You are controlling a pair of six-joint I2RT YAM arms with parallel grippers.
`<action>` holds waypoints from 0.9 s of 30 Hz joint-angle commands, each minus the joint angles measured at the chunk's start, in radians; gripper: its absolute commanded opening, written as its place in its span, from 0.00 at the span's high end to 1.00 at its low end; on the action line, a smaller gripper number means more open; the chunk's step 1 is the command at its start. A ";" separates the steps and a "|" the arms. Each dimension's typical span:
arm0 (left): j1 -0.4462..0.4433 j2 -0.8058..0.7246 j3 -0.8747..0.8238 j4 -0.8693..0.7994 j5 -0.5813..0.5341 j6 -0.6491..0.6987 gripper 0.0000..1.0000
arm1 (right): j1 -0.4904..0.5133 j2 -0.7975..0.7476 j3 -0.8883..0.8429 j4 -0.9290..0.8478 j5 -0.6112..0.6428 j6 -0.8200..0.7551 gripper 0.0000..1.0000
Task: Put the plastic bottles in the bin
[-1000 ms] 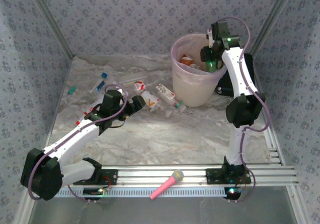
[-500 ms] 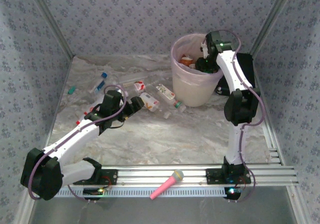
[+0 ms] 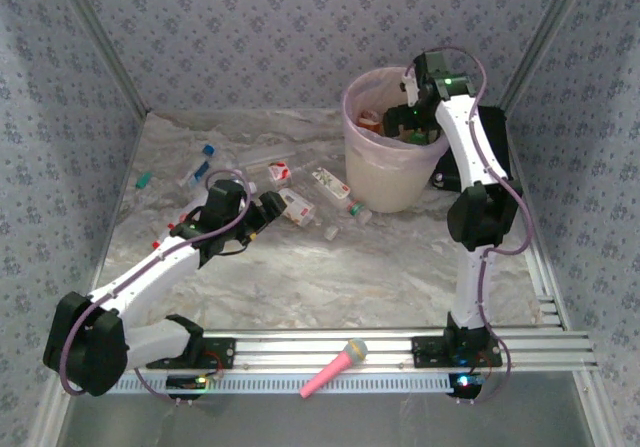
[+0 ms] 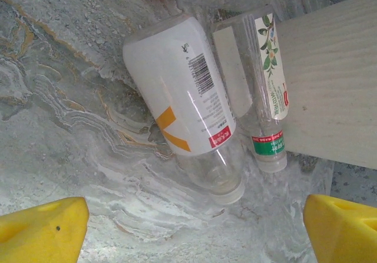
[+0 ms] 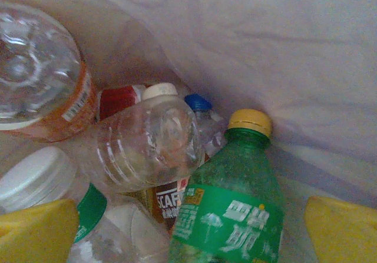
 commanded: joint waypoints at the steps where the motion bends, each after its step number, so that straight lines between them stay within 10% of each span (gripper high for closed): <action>1: 0.006 0.011 0.000 0.045 0.011 -0.043 0.06 | 0.001 -0.058 0.055 -0.057 -0.003 -0.025 0.00; 12: -0.149 0.100 -0.067 0.241 -0.165 -0.381 0.04 | 0.013 -0.245 0.098 -0.055 -0.135 -0.006 0.00; 27: -0.292 0.462 0.181 0.193 -0.255 -0.567 0.02 | 0.115 -0.625 -0.283 0.063 -0.065 0.061 0.00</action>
